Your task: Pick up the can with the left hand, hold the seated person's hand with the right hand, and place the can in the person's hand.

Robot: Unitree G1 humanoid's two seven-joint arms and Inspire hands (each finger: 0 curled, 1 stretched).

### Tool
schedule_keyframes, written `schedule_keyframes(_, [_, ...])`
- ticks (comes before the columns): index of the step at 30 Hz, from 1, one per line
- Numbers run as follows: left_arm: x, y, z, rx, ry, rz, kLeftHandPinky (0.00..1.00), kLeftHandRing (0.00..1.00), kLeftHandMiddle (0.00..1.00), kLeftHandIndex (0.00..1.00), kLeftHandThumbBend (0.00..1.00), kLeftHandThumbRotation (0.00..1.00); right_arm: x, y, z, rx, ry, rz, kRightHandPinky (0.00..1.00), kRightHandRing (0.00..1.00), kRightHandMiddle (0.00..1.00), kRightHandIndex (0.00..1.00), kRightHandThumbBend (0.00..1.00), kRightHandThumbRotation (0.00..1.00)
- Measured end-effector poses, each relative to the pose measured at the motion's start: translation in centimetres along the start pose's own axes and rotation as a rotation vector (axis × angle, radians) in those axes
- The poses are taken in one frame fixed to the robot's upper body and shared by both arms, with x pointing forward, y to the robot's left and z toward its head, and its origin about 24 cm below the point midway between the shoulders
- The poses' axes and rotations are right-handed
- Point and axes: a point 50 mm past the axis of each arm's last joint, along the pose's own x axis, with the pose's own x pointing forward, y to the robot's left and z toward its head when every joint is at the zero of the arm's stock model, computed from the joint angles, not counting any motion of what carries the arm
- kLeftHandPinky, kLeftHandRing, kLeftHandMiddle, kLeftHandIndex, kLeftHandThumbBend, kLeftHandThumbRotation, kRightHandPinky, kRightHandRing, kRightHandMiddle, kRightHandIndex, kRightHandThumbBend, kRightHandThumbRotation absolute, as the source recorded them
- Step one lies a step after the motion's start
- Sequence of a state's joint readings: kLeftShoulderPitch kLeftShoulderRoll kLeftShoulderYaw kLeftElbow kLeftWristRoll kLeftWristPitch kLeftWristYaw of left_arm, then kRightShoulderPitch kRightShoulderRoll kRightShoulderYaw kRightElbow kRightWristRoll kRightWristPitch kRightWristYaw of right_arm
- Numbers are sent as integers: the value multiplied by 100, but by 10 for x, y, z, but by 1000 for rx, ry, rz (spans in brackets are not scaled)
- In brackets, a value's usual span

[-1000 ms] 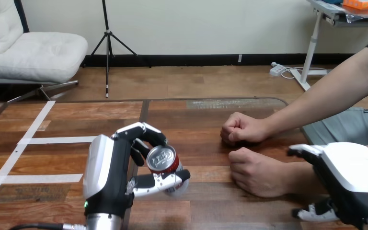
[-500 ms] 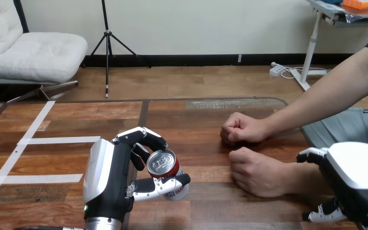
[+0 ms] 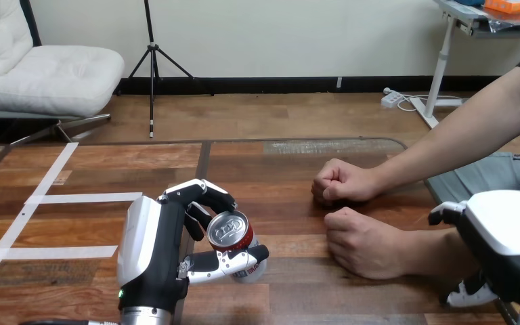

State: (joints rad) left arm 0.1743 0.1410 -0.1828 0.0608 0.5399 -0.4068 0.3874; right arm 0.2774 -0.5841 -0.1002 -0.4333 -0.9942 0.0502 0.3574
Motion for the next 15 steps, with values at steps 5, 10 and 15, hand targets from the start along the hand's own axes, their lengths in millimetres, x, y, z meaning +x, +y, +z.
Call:
schedule_keyframes(5, [0, 0, 0, 1, 0, 1, 28, 34, 41, 43, 79, 0, 2, -4, -2, -16, 5, 0, 85, 82, 79, 76, 89, 0])
schedule_keyframes(10, [0, 1, 0, 0, 1, 2, 28, 34, 41, 43, 79, 0, 4, -7, -4, -40, 8, 6, 85, 83, 79, 77, 88, 1])
schedule_keyframes(15, [0, 1, 0, 2, 0, 4, 28, 34, 41, 43, 80, 0, 8, -10, -7, -60, 13, 7, 85, 83, 80, 77, 88, 2])
